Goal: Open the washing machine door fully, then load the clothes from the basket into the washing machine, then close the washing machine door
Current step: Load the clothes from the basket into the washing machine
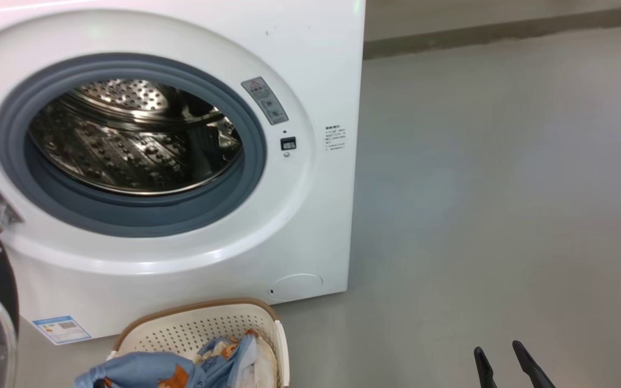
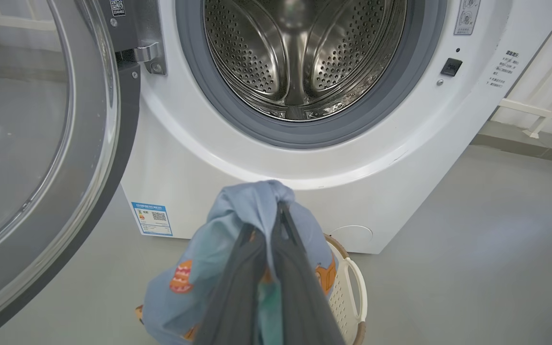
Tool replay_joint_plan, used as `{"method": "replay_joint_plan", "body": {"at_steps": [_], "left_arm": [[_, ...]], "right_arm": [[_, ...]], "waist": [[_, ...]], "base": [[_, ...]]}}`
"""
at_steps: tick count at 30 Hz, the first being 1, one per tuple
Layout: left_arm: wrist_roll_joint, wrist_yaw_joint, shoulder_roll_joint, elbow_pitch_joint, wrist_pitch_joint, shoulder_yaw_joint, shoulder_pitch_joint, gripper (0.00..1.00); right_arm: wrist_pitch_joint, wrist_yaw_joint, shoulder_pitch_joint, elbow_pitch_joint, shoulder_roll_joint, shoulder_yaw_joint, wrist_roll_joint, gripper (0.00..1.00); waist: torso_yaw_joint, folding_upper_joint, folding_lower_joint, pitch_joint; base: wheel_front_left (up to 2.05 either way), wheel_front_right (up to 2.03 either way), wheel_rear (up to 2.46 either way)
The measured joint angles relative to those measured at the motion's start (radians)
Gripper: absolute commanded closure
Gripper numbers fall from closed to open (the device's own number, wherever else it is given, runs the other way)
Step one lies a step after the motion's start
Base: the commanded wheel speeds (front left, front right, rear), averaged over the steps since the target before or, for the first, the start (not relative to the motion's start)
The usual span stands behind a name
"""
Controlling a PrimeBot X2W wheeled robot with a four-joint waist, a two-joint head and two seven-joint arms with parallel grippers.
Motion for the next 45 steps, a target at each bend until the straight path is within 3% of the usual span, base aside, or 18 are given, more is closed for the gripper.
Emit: {"method": "replay_joint_plan", "body": {"at_steps": [12, 45], "left_arm": [[0.069, -0.027, -0.032, -0.047, 0.0, 0.059, 0.048, 1.0], [0.076, -0.072, -0.06, -0.046, 0.0, 0.107, 0.028, 1.0]], "right_arm": [[0.0, 0.0, 0.0, 0.005, 0.0, -0.011, -0.049, 0.0], [0.0, 0.0, -0.002, 0.005, 0.0, 0.008, -0.049, 0.0]], "waist": [[0.019, 0.0, -0.0001, -0.022], [-0.004, 0.0, -0.0001, 0.015]], "base": [[0.0, 0.0, 0.0], [0.0, 0.0, 0.0]]}}
